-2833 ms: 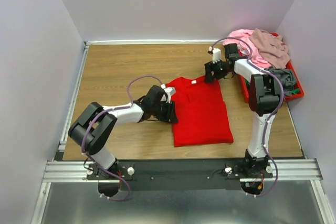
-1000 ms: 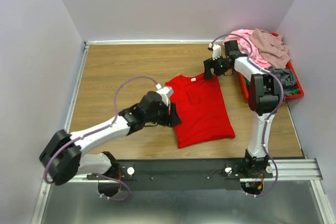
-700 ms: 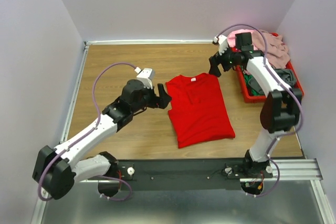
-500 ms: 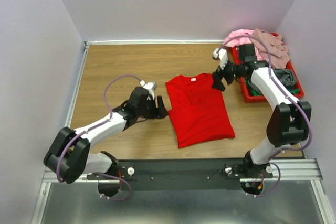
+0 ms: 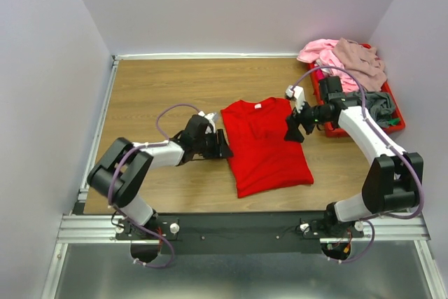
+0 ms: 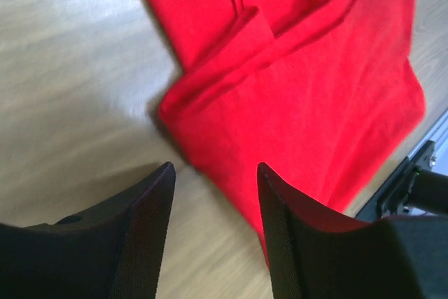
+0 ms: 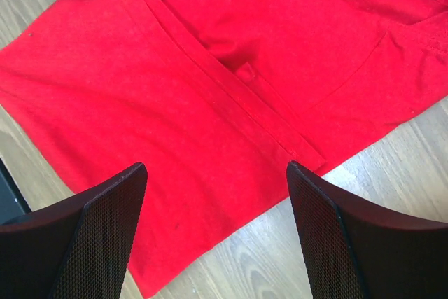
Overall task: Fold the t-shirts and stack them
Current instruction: Fold the tshirt
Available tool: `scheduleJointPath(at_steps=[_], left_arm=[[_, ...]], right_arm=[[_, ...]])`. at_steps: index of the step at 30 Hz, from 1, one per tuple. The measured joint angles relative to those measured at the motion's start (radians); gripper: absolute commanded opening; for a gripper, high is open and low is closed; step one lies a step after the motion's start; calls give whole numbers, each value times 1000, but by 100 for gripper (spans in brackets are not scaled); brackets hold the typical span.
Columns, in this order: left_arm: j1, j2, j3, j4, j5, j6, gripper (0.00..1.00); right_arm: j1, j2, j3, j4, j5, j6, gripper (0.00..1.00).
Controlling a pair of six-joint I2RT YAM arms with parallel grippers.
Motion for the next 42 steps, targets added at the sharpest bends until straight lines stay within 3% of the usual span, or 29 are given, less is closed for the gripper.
scheduleJointPath(at_steps=[2, 3, 4, 7, 18, 21, 24, 30, 33, 34, 35, 37, 40, 42], left_arm=[[0, 84, 46, 27, 26, -5, 38], [0, 84, 46, 27, 26, -5, 38], [-2, 101, 61, 31, 27, -3, 29], [-3, 135, 85, 27, 24, 13, 15], [-4, 171, 265, -66, -50, 112, 13], [-4, 197, 303, -72, -55, 137, 24], [-4, 209, 309, -89, -55, 156, 46], [0, 139, 286, -175, -142, 207, 60], [4, 40, 295, -237, -236, 279, 77], [5, -3, 301, -248, -277, 319, 92], [6, -44, 304, -250, -297, 349, 96], [13, -145, 305, -238, -312, 419, 96], [24, -289, 301, -168, -222, 571, 86], [19, -359, 292, -115, -135, 672, 86]], right_arm=[[0, -6, -2, 1, -5, 6, 87], [0, -6, -3, 1, -5, 8, 87], [0, -6, -7, 2, -5, 10, 87], [0, -8, -21, 3, -6, 16, 87], [0, -13, -49, 5, -8, 19, 87], [0, -13, -56, 5, -6, 18, 89], [0, -17, -67, 5, 4, 10, 93], [0, -79, -80, -4, 29, -60, 100], [0, -127, -87, -10, 15, -110, 100], [0, -145, -94, -11, 0, -123, 100], [0, -167, -111, -10, -23, -144, 100], [1, -204, -152, -35, -72, -205, 95], [15, -205, -200, -130, -114, -363, 80], [26, -178, -217, -204, -114, -499, 80]])
